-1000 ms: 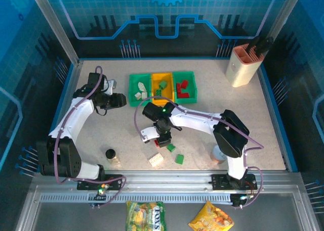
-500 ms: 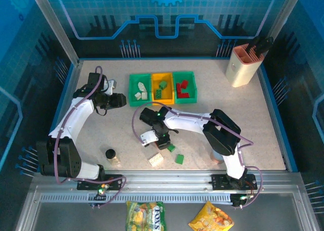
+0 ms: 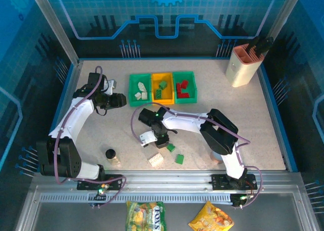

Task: Sort the legos into containers by color
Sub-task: Pick up the lego from the bottom-center of the table.

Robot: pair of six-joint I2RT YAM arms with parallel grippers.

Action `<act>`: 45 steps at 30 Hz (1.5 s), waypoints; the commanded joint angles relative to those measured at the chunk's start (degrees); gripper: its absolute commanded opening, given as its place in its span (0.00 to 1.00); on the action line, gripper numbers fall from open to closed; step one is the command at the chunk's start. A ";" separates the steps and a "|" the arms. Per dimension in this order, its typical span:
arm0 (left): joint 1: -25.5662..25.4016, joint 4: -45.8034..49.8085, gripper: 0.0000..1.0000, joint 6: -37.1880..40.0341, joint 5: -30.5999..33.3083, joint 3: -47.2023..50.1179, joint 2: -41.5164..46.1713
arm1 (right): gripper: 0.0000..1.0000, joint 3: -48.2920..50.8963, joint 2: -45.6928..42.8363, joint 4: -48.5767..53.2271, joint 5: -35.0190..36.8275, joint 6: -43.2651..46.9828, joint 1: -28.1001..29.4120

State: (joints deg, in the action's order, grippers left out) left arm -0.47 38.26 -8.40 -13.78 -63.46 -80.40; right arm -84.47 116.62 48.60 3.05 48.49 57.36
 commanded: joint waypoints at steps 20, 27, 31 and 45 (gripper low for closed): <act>0.65 0.59 0.53 1.24 -0.17 -0.17 0.25 | 0.33 1.65 -5.01 -8.83 -7.45 -34.59 -6.16; 0.66 0.56 0.54 1.28 -0.14 -0.17 0.20 | 0.27 7.31 -8.02 -14.50 -5.95 -57.65 -8.26; 0.67 0.51 0.54 1.28 -0.28 -0.26 0.07 | 0.27 7.69 -7.95 -12.88 -6.76 -70.10 -10.31; 0.66 0.50 0.54 1.03 -0.59 -0.34 0.06 | 0.23 7.38 -12.21 -4.65 -1.42 -74.38 -18.35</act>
State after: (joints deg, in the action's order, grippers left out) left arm -0.47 38.26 -8.43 -13.78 -63.46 -80.40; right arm -76.79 106.72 40.12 -0.14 -24.62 41.08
